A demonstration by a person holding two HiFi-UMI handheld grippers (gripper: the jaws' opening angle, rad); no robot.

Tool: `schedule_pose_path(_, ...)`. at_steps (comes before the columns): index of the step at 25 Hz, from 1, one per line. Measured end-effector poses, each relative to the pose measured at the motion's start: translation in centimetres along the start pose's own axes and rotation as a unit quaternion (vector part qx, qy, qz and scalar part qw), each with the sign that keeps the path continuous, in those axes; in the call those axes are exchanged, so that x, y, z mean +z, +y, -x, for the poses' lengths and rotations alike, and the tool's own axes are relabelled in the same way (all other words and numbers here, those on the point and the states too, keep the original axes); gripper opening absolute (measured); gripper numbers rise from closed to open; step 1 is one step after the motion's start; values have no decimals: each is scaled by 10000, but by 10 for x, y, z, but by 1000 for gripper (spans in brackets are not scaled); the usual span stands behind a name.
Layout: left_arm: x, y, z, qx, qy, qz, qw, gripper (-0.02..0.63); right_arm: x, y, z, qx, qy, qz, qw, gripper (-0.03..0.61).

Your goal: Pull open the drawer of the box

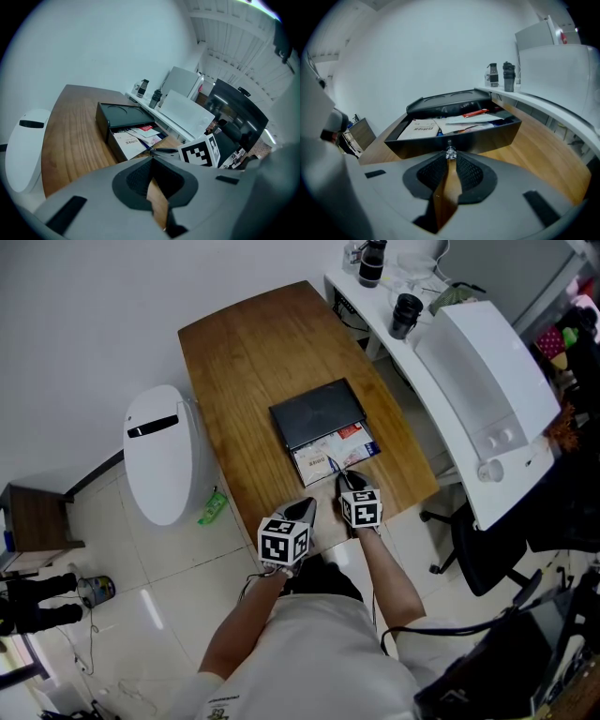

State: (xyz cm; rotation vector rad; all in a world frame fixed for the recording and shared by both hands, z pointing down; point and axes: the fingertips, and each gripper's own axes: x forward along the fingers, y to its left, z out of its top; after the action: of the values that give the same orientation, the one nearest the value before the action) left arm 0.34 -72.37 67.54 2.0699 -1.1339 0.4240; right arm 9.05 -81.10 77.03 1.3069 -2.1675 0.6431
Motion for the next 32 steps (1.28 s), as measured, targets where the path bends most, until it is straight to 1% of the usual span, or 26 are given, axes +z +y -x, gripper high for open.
schedule_pose_path(14,-6,-10,-1,-84,73,-52,9999,3,-10,-1,12,12,45,-12,10000,54)
schedule_pose_path(24,-6,-13,0,-105,80,-75,9999,3,-9,-1,11,36,35,10,10000,54)
schedule_pose_path(29,-7,-12,8,-60,55,-62,9999,3,-8,-1,14,10,29,72,10000,69)
schedule_pose_path(32,-4,-14,20,-27,-24,33,10000,3,-2,1,28,-4,-43,87,10000,71)
